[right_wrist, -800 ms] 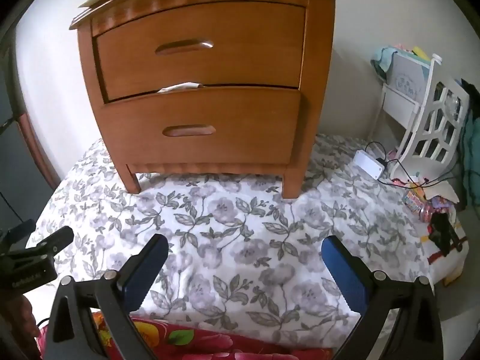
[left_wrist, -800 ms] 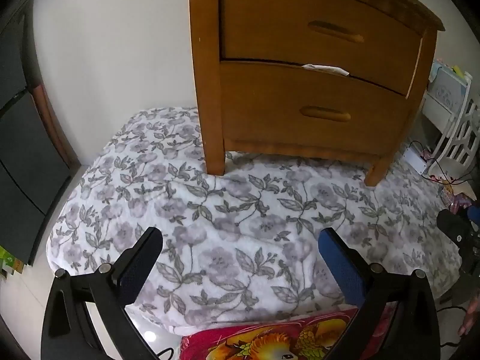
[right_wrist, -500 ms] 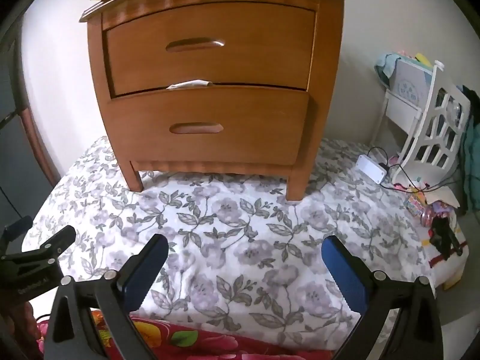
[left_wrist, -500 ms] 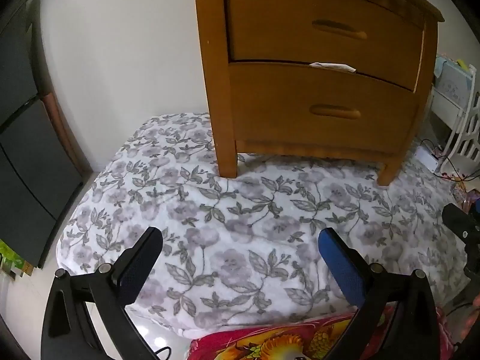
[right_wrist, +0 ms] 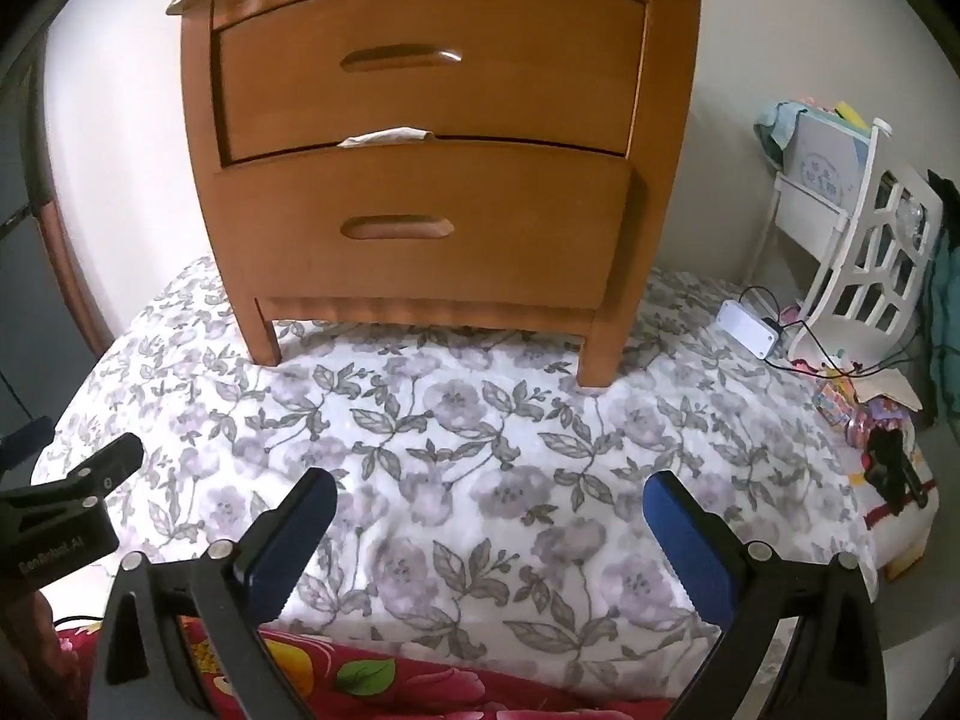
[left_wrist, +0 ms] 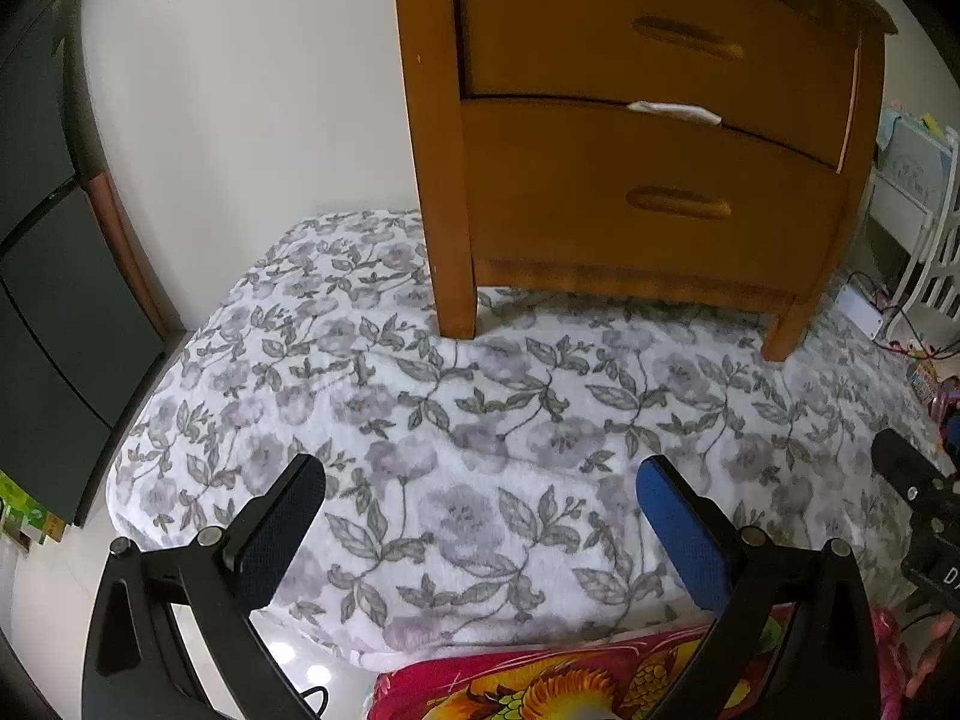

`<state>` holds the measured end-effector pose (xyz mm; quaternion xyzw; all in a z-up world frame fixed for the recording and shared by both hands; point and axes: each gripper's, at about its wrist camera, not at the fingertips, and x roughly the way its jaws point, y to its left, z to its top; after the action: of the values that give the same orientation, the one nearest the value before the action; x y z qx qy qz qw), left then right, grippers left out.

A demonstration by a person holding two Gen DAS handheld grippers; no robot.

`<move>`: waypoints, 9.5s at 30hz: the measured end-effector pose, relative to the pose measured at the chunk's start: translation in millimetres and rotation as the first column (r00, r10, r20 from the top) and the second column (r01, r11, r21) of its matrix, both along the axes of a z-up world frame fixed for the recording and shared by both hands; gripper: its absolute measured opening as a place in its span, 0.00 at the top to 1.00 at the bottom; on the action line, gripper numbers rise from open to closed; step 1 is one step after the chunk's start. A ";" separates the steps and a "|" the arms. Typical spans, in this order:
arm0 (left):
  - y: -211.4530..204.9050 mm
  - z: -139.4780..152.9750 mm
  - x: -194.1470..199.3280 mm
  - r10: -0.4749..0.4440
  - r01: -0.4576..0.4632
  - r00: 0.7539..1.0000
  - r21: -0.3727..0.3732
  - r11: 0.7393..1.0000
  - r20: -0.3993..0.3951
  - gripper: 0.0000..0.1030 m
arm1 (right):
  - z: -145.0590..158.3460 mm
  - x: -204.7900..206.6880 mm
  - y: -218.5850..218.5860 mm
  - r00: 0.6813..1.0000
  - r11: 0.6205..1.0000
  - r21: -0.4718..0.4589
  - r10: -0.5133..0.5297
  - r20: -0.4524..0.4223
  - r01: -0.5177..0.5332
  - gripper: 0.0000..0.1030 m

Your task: Organize soft objects

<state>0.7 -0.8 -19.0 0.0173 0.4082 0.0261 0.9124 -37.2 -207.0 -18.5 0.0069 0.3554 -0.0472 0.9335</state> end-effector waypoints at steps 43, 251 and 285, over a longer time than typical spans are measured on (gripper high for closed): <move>-0.1 -6.5 -10.7 0.003 -0.003 1.000 0.020 1.000 0.003 0.00 | -4.5 -2.6 0.7 0.999 0.998 -0.055 -0.039 0.002 0.039 0.00; -105.3 123.4 63.7 -0.689 0.711 0.695 0.343 0.613 -0.208 0.14 | -18.7 -19.6 -52.7 0.947 0.975 0.019 -0.209 -0.243 0.220 0.00; -8.9 131.7 -1.2 -0.245 0.253 0.947 -0.014 0.967 0.208 0.12 | -22.1 -22.4 -41.9 0.950 0.985 -0.019 -0.171 -0.263 0.172 0.00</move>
<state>-0.5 -9.6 112.6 0.0476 0.3072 -0.0959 0.9456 -59.6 -248.9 -40.6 0.0335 0.4743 -0.1278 0.8704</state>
